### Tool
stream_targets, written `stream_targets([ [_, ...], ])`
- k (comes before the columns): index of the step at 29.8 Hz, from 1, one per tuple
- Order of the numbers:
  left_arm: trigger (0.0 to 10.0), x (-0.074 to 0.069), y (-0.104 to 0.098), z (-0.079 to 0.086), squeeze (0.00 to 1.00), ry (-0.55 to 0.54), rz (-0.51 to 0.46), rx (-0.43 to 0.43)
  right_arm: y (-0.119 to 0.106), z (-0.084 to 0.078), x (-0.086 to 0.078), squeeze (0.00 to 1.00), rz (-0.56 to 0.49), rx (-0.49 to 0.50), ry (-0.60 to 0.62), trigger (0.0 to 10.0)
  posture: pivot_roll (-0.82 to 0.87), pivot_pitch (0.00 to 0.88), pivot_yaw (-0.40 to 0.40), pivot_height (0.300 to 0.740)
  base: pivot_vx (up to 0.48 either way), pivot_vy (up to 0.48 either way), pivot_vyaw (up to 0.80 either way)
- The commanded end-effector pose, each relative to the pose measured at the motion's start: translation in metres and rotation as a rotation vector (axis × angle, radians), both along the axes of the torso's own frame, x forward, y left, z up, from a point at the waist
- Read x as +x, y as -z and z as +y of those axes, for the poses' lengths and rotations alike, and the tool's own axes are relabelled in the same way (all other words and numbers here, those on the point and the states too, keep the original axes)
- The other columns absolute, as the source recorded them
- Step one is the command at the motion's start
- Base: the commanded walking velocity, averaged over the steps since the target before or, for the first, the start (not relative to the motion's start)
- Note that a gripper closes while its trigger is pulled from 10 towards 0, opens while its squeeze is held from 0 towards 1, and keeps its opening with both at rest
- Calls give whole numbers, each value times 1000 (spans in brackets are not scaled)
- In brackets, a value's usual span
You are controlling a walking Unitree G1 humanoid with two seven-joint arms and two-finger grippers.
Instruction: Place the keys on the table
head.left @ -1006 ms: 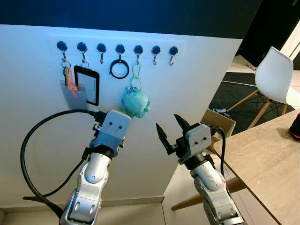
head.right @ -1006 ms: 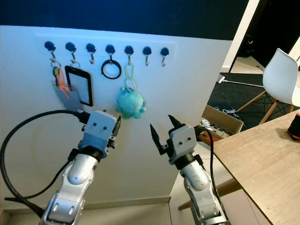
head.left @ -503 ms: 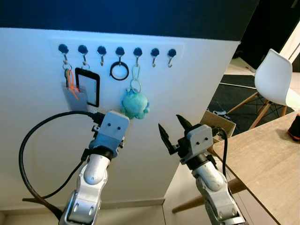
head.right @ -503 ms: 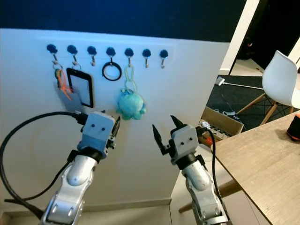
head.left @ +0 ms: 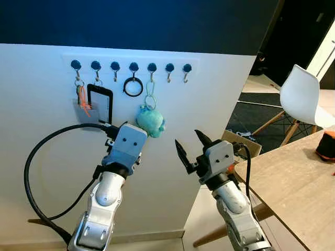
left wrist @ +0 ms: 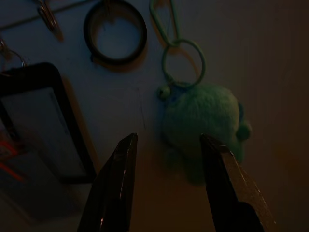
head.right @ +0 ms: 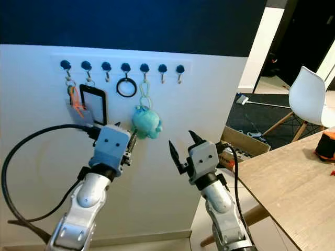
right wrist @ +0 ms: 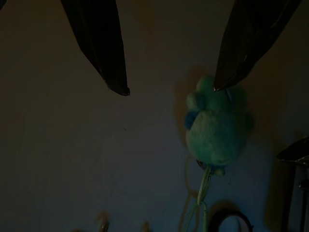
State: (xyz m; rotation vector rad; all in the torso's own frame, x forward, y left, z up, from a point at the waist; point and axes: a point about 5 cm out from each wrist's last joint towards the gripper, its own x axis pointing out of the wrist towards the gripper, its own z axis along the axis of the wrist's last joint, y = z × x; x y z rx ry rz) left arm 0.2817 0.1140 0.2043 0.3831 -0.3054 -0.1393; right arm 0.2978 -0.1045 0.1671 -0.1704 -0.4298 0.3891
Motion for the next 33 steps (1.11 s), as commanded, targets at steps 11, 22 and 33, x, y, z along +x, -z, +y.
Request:
stream_targets([
  [11, 10000, -3, 28, 4, 0, -7, 69, -12, 16, 13, -1, 0, 40, 1, -34, 10000, 97, 0, -70, 740, 0, 0, 0],
  [22, 10000, -1, 28, 8, 0, -22, 47, -2, 20, 12, 1, 0, 43, 1, -27, 10000, 112, 0, -73, 740, 0, 0, 0],
  [33, 10000, -1, 18, 7, 0, -17, 1, 21, 18, 12, 3, 0, 26, -1, -24, 10000, 127, 0, -60, 740, 0, 0, 0],
])
